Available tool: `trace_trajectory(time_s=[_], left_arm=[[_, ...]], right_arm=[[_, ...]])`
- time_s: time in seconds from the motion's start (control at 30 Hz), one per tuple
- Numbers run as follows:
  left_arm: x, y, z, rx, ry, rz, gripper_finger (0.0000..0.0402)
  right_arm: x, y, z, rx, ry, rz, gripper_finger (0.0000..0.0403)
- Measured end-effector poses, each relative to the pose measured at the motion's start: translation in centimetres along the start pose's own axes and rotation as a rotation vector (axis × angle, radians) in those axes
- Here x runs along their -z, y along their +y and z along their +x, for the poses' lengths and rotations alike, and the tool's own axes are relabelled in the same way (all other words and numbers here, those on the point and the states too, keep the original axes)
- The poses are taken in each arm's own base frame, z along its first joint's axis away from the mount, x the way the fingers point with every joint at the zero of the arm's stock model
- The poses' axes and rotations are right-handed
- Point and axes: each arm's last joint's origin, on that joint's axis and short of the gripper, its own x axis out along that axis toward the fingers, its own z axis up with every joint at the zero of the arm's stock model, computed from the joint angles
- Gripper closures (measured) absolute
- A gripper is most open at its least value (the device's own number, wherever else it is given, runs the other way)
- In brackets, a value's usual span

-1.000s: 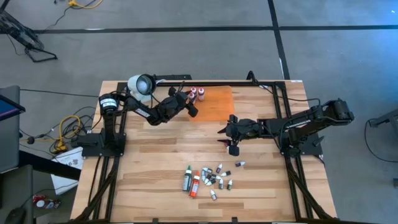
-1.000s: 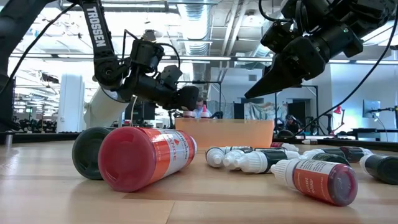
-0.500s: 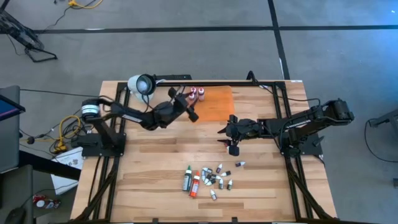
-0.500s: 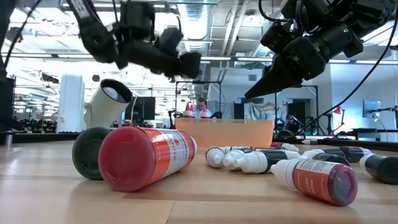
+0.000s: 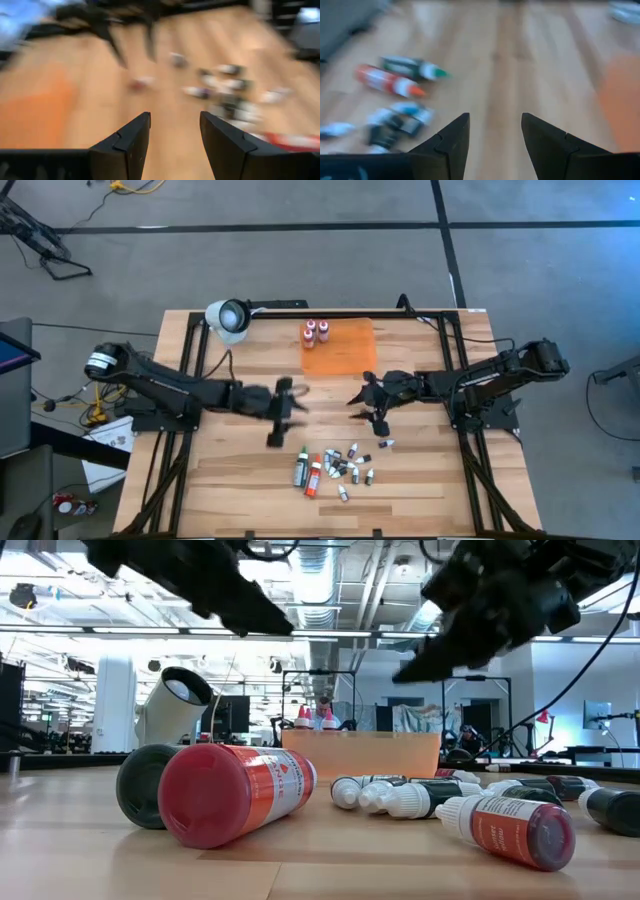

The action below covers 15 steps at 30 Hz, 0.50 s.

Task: Pick & Place food coloring
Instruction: Put the large orange coloring bottle into the orange bin

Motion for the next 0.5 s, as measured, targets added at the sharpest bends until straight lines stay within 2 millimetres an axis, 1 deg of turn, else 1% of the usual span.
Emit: trace_trajectory(time_s=[0.17,0.3,0.37,0.43,0.5], left_arm=[[1.0,-4.3,-0.1,0.130,0.087,-0.042,0.0232],[1.6,-6.9,-0.6,0.175,0.128,-0.115,0.0232],[1.8,-8.1,-0.6,0.197,0.136,-0.165,0.0232],[2.5,-9.0,-0.4,0.214,0.159,-0.215,0.0232],[3.2,-10.0,0.1,0.231,0.176,-0.258,0.0233]], right_arm=[[-1.3,2.7,0.3,-0.104,-0.135,-0.106,0.0230],[-2.0,4.9,0.7,-0.172,-0.170,-0.175,0.0230],[-2.8,5.9,1.5,-0.202,-0.205,-0.188,0.0234],[-2.6,6.9,2.4,-0.235,-0.171,-0.191,0.0239],[-2.2,8.0,3.8,-0.266,-0.133,-0.190,0.0244]])
